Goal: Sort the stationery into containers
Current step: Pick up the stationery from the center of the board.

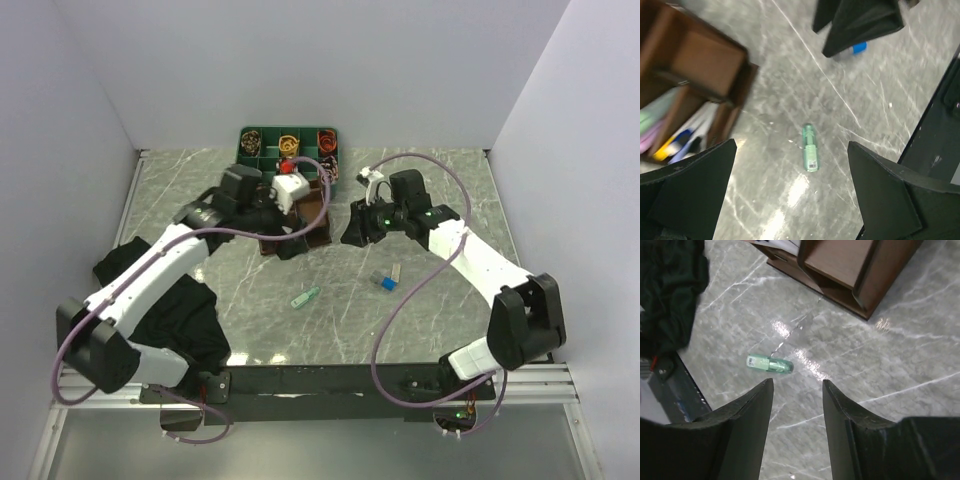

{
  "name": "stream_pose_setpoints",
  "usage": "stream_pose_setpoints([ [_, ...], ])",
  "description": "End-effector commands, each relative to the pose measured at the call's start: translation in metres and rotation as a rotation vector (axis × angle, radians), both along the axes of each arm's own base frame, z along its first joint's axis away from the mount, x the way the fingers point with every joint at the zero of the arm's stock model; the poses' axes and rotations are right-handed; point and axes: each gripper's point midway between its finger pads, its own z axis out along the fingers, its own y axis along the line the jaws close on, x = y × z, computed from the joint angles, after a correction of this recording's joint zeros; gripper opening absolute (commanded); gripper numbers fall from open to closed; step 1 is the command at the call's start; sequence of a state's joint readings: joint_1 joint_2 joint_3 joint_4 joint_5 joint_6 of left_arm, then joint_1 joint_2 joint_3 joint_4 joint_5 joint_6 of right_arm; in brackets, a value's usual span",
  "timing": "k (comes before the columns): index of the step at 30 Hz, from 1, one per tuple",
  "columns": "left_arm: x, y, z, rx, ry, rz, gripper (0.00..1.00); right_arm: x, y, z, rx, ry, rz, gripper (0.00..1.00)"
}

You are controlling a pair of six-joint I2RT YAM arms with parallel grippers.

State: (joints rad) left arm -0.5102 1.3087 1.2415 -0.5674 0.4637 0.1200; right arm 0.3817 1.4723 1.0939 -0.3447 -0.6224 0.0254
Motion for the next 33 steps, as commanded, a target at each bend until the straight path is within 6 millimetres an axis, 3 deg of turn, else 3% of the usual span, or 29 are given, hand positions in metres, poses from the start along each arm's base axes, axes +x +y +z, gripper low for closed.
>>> stream_pose_setpoints([
  [1, -0.017, -0.013, -0.011, 0.081, 0.018, -0.07, 0.99, -0.004, -0.003, 0.03, -0.02, -0.195, 0.066, 0.51],
  [3, -0.021, -0.019, -0.015, 0.065, 0.032, -0.09, 0.99, -0.018, -0.015, 0.023, -0.14, -0.329, 0.241, 0.51],
  [4, -0.022, -0.021, -0.012, 0.048, 0.033, -0.088, 1.0, -0.022, -0.021, 0.028, -0.173, -0.392, 0.301, 0.52],
  [5, -0.026, -0.026, -0.003, 0.007, 0.013, -0.124, 0.99, -0.032, -0.036, 0.02, -0.243, -0.423, 0.403, 0.52],
  [7, -0.023, -0.026, 0.002, -0.001, -0.017, -0.116, 0.99, -0.038, -0.047, 0.021, -0.289, -0.437, 0.514, 0.52],
  [9, -0.011, -0.022, 0.005, 0.015, -0.044, -0.067, 0.99, -0.044, -0.06, 0.0, -0.364, -0.357, 0.595, 0.52],
  [12, 0.01, -0.006, 0.018, 0.05, -0.083, -0.01, 0.99, -0.03, -0.063, -0.018, -0.428, -0.27, 0.555, 0.51],
  [14, 0.029, 0.004, 0.03, 0.082, -0.13, 0.032, 1.0, -0.019, -0.062, -0.018, -0.442, -0.211, 0.484, 0.49],
  [17, 0.035, 0.011, 0.04, 0.114, -0.18, 0.015, 1.0, -0.006, -0.061, -0.022, -0.41, -0.153, 0.386, 0.47],
  [18, 0.035, 0.009, 0.042, 0.109, -0.194, 0.008, 0.99, -0.008, -0.061, -0.013, -0.392, -0.18, 0.359, 0.47],
  [20, 0.031, -0.004, 0.044, 0.08, -0.217, -0.047, 0.99, -0.025, -0.066, -0.023, -0.384, -0.153, 0.354, 0.47],
  [21, 0.031, -0.007, 0.043, 0.076, -0.222, -0.059, 0.99, -0.032, -0.07, -0.016, -0.389, -0.181, 0.342, 0.47],
  [24, 0.032, -0.017, 0.039, 0.05, -0.228, -0.092, 0.99, -0.064, -0.093, -0.036, -0.452, -0.171, 0.353, 0.49],
  [27, 0.038, -0.026, 0.05, 0.008, -0.228, -0.079, 1.0, -0.081, -0.11, -0.046, -0.479, -0.226, 0.363, 0.5],
  [30, 0.046, -0.032, 0.071, -0.033, -0.259, -0.066, 0.99, -0.092, -0.116, -0.057, -0.472, -0.267, 0.376, 0.52],
  [33, 0.057, -0.035, 0.08, -0.049, -0.292, -0.044, 1.0, -0.088, -0.118, -0.067, -0.48, -0.311, 0.36, 0.53],
])
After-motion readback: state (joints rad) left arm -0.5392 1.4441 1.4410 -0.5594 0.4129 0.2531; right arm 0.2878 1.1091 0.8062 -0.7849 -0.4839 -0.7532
